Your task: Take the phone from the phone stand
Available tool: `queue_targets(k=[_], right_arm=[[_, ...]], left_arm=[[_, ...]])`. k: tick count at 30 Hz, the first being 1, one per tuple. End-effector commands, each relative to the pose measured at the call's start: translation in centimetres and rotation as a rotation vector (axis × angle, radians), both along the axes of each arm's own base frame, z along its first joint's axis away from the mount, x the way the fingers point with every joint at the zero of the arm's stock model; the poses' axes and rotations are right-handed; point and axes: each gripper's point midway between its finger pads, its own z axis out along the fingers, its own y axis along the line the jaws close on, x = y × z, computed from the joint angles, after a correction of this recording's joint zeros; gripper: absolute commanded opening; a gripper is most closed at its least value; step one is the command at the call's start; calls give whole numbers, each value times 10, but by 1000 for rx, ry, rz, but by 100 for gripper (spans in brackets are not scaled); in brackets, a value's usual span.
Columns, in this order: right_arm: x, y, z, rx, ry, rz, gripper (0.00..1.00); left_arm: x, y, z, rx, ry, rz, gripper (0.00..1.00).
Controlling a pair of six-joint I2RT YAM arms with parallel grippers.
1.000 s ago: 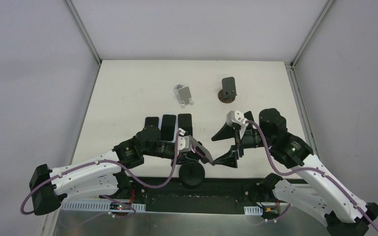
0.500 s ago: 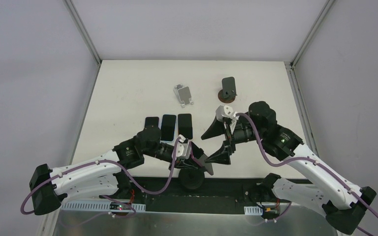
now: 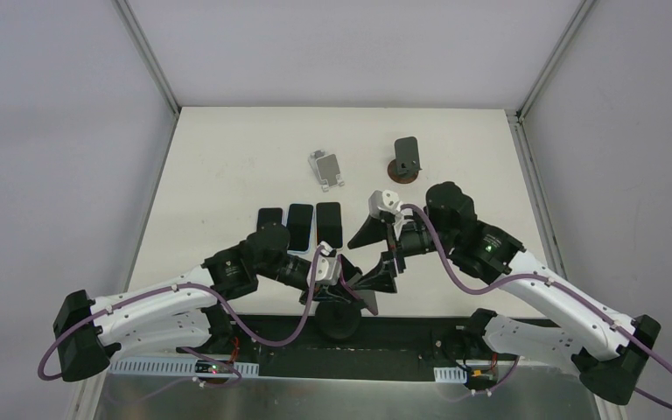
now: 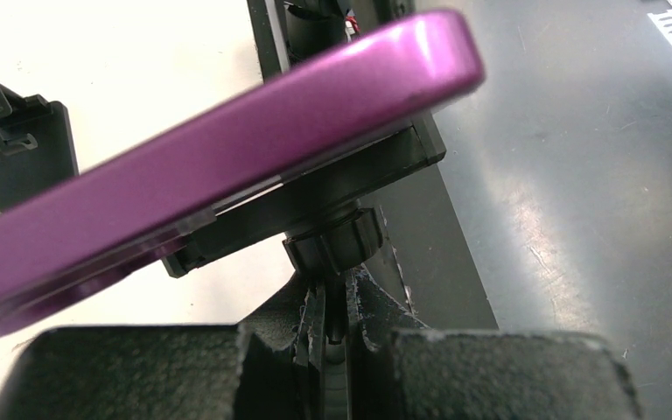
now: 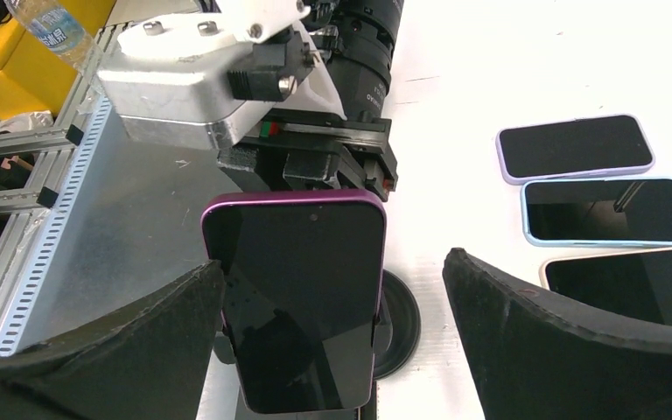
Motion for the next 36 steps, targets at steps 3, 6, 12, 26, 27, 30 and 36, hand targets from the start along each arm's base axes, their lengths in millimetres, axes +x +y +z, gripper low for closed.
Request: queue_targets(k=[3, 6, 12, 26, 27, 30, 36], right_arm=[[1, 8, 1, 34, -11, -7, 99], [-3, 9, -3, 36, 1, 0, 99], [-15, 9, -10, 25, 33, 38, 99], [-7, 10, -23, -29, 33, -122, 99], [-8, 10, -25, -33, 30, -119, 99], [-12, 10, -31, -43, 27, -100, 99], [-14, 10, -37, -66, 14, -71, 99]], left_arm=[[-1, -11, 62, -193, -128, -59, 0], [-1, -11, 62, -191, -128, -57, 0], [2, -12, 59, -183, -129, -45, 0], [15, -13, 52, -156, -123, 25, 0], [15, -14, 52, -154, -122, 26, 0], [15, -15, 52, -151, -119, 20, 0], [15, -17, 53, -144, -113, 16, 0]])
